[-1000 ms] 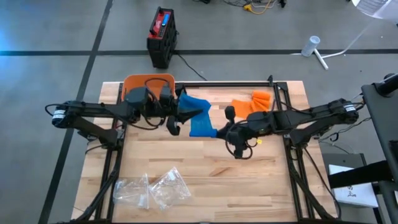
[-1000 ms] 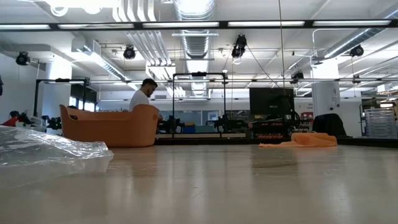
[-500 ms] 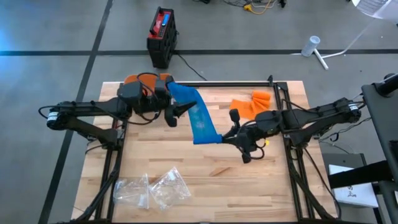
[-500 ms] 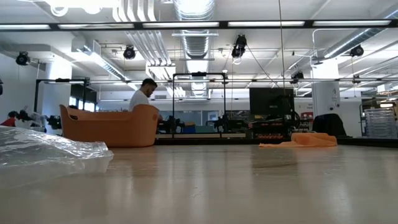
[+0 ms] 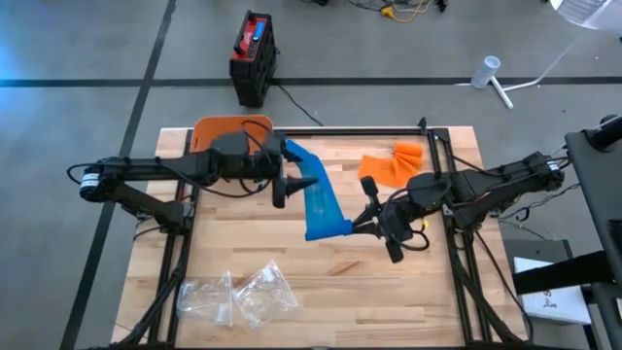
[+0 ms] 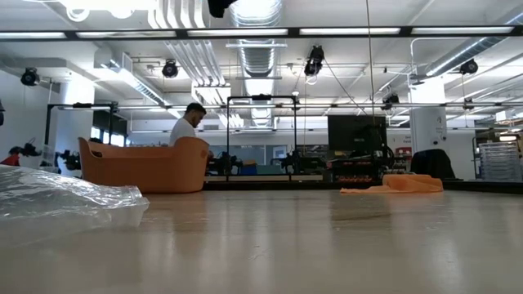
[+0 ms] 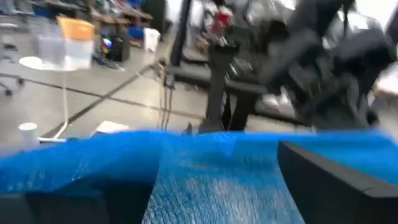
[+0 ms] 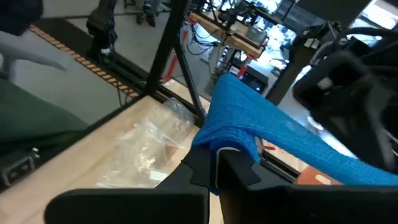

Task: Roll bandage
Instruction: Roll the blue bandage

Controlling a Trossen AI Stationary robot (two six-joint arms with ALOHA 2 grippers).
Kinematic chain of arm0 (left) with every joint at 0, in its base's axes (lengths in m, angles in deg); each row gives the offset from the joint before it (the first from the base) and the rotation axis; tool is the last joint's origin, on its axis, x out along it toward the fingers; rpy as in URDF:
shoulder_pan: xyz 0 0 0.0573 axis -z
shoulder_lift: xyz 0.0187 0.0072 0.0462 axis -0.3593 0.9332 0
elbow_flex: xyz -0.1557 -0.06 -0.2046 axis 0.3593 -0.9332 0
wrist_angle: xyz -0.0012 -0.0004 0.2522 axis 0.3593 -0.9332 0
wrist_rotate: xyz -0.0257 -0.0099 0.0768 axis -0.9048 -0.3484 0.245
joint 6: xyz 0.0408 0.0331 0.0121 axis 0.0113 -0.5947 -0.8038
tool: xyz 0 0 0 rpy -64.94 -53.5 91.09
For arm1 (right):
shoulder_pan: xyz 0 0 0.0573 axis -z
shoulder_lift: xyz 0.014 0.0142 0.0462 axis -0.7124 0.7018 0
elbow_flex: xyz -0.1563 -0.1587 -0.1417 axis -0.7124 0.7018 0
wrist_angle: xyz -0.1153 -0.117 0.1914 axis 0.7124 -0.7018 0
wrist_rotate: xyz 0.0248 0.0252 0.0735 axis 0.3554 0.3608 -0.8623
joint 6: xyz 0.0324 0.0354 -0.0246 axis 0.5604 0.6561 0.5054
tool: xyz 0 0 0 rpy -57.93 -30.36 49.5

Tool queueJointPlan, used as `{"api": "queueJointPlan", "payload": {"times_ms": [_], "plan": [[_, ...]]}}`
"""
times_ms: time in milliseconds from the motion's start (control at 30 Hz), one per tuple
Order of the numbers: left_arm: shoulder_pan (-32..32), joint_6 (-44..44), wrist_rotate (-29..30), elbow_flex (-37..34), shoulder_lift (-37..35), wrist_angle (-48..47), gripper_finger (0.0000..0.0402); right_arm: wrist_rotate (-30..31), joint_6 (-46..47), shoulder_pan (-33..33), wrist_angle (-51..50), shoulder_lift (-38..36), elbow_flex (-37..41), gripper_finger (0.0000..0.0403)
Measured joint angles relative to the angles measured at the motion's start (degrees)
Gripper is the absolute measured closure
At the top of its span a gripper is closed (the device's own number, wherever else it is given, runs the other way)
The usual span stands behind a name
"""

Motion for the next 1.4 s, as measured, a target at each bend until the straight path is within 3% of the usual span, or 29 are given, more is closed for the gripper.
{"api": "queueJointPlan", "payload": {"times_ms": [167, 467, 633, 733, 933, 1133, 1267, 1400], "plan": [[0.6, -8.6, -1.9, 0.0, -0.9, -5.0, 0.0054, -0.9, 6.3, -0.1, -0.3, -0.2, -1.1, 0.0400], [1.8, -22.0, 6.0, -0.1, -5.0, -8.8, 0.0087, -1.3, 28.2, 1.7, -2.3, -0.3, -3.6, 0.0400], [2.3, -24.9, 13.0, -0.1, -8.4, -14.4, 0.0104, -5.0, 31.0, 2.1, -3.5, -1.1, -3.7, 0.0400], [2.4, -24.9, 13.1, -0.1, -10.0, -15.2, 0.0110, -4.8, 30.3, 2.1, -7.4, -1.1, -3.7, 0.0400], [3.0, -24.9, 8.5, -0.5, -11.4, -15.8, 0.0117, -2.0, 29.6, 2.3, -13.0, 0.1, -3.7, 0.0400], [3.3, -22.2, -2.4, -7.1, -10.8, -3.7, 0.0123, -2.0, 26.4, 2.3, -14.9, 2.9, -3.7, 0.0400], [3.4, -21.4, -2.9, -12.4, -10.9, 4.6, 0.0126, -1.9, 25.3, 2.3, -15.0, 5.4, -3.7, 0.0400], [3.4, -20.6, -1.2, -14.9, -11.4, 5.1, 0.0127, -1.9, 24.8, 2.3, -15.2, 7.5, -3.7, 0.0400]]}}
